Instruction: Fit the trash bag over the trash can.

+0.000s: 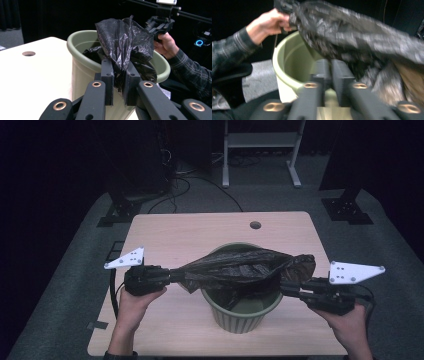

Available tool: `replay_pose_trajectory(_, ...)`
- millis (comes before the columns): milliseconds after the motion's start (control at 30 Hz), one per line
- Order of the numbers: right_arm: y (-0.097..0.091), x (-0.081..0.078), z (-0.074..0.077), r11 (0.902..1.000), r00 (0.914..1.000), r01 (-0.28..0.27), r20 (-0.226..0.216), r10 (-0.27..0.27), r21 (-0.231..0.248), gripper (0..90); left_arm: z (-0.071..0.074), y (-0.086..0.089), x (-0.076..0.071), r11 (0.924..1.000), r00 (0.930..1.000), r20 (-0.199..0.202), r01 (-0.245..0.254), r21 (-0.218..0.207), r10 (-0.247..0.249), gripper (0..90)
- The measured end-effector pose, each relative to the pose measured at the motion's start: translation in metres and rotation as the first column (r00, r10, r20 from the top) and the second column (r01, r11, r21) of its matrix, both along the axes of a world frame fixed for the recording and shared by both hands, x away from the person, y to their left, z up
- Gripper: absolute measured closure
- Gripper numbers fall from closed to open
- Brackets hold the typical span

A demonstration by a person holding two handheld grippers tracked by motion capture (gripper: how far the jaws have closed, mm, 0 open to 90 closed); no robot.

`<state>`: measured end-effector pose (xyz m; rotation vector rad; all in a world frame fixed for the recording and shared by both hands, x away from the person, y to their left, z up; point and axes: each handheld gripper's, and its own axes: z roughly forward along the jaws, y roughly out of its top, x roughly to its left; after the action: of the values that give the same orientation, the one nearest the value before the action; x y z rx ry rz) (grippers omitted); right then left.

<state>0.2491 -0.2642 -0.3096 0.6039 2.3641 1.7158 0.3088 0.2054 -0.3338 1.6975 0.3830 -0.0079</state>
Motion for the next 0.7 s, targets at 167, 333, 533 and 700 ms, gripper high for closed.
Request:
replay_pose_trajectory(167, 0.015, 0.009, 0.006, 0.9999, 0.9999, 0.014, 0.005, -0.014, -0.006, 62.6, 0.002, -0.005, -0.003, 0.9998, 0.9998, 0.006, 0.021, 0.004, -0.021, 80.9)
replay_pose_trajectory(333, 0.018, 0.003, 0.017, 0.9994, 0.9955, 0.031, 0.089, -0.032, 0.013, 59.2, 0.001, -0.004, -0.002, 0.9998, 0.9998, 0.004, 0.021, 0.001, -0.021, 81.0)
replay_pose_trajectory(533, 0.026, 0.007, 0.03, 0.9996, 0.9919, 0.026, 0.125, -0.025, -0.004, 54.4, 0.003, -0.007, -0.003, 0.9993, 0.9993, 0.005, 0.037, -0.004, -0.037, 81.0)
replay_pose_trajectory(700, 0.039, 0.017, 0.022, 0.9958, 0.9868, 0.053, 0.156, -0.041, -0.074, 49.6, 0.004, -0.009, -0.004, 0.9986, 0.9987, 0.007, 0.051, -0.015, -0.051, 81.0)
